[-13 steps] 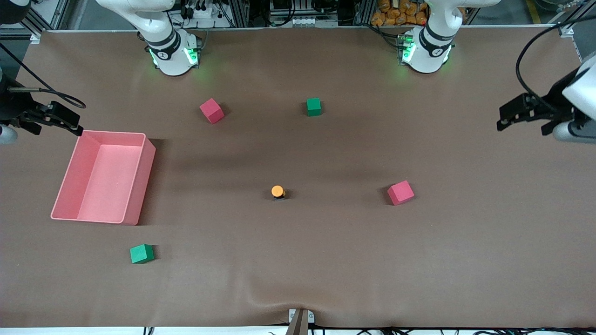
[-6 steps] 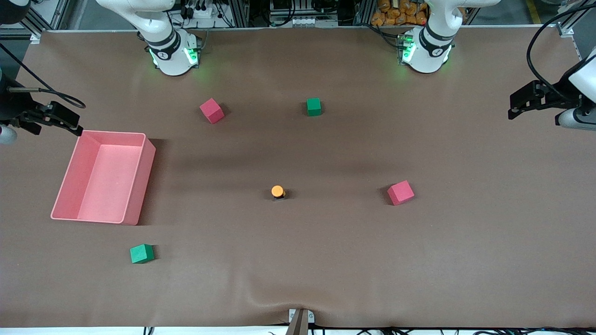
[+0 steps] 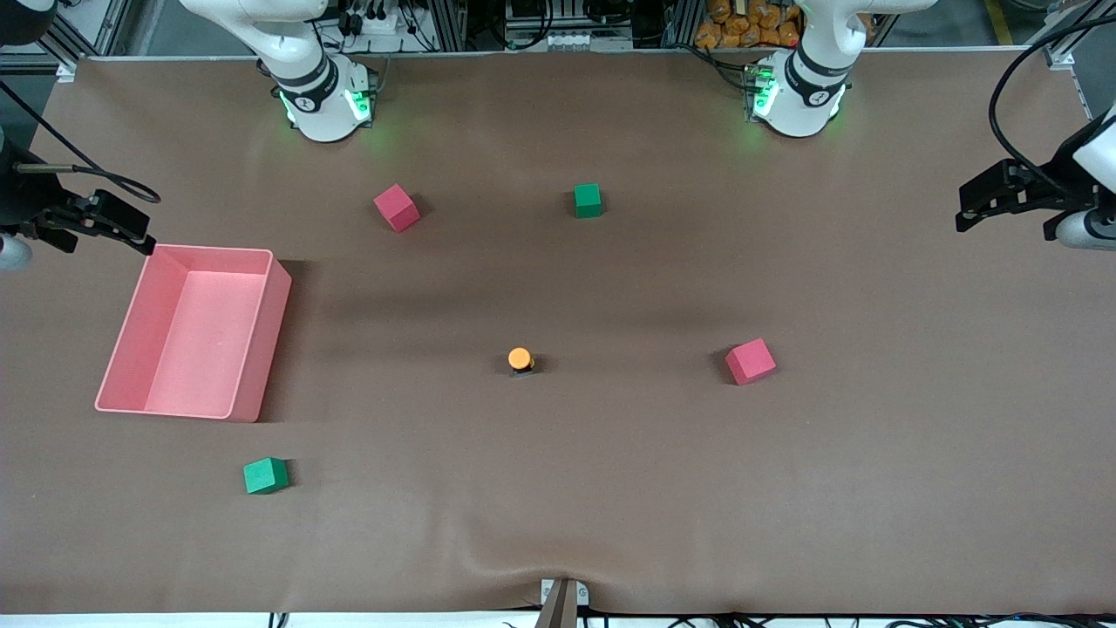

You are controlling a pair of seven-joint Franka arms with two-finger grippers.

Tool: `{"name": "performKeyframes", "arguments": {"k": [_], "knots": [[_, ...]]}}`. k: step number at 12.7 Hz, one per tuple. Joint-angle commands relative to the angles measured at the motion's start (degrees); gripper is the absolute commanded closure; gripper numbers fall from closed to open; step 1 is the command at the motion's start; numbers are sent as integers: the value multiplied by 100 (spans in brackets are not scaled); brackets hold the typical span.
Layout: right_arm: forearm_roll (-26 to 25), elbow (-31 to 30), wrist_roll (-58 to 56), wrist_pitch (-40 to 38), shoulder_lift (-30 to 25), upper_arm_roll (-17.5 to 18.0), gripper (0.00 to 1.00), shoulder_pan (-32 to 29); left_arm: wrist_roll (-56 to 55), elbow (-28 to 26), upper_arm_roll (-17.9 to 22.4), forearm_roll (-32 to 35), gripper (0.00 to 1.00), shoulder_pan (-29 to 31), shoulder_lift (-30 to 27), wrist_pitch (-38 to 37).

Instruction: Place and upright button with both arms

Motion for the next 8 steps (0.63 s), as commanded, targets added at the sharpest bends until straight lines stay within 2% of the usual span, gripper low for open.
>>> {"name": "performKeyframes", "arguments": {"k": [1,4,8], "knots": [[100,103,-80,-31,35,93,0,-157,-73,-323,-112,-28,0,315,-192,148],[109,103,-71,-39,35,93,0,-157,-64,-1229,-113,-90,0,352,-824,517],[109,103,-71,-57,35,93,0,-175,-143,-1503,-104,-20,0,325,-1054,396]]}}
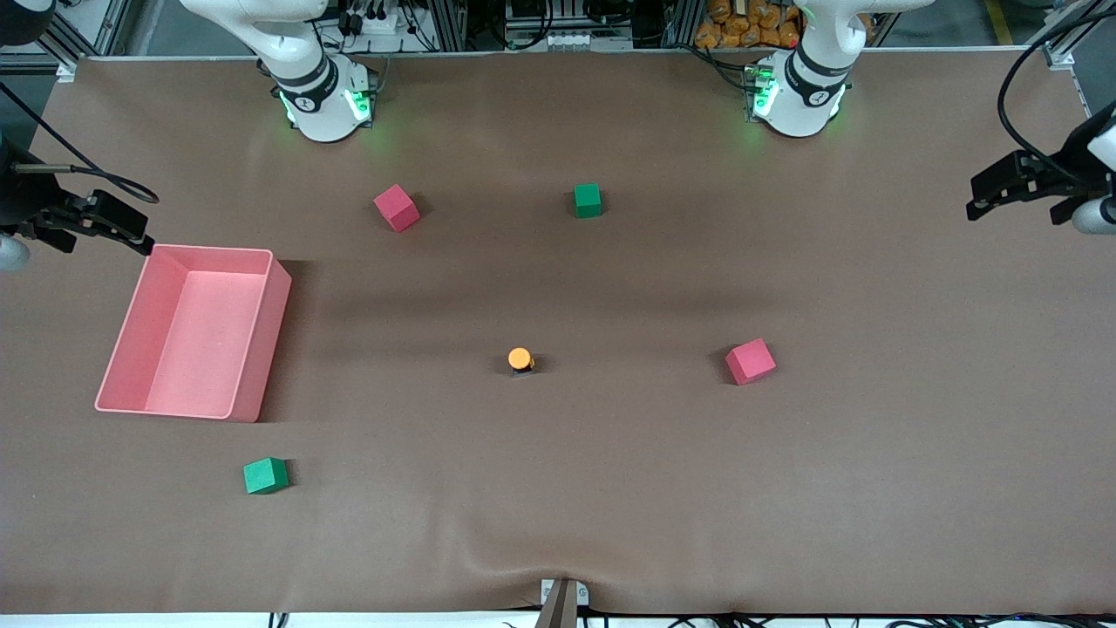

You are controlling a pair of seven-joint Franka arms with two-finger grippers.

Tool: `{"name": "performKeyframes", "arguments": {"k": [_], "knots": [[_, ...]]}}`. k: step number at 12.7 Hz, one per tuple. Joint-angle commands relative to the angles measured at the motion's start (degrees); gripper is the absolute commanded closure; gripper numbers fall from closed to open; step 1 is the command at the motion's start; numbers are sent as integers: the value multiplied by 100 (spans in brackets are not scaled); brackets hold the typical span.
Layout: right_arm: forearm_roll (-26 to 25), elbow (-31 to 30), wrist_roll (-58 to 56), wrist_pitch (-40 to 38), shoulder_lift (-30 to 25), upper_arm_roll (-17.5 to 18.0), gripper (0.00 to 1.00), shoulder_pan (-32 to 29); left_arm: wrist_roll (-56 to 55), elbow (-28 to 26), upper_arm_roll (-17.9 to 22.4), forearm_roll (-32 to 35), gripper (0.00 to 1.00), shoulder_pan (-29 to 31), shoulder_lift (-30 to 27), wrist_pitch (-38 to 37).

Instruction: Place and upright button with both arms

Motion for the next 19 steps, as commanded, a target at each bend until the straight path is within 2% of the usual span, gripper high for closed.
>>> {"name": "performKeyframes", "arguments": {"k": [1,19], "knots": [[108,102,-71,-50,35,102,0,-146,-227,-327,-64,13,0,20,-307,-26],[108,93,-80,-58,35,94,0,-146,-307,-266,-196,30,0,-24,-439,114]]}}
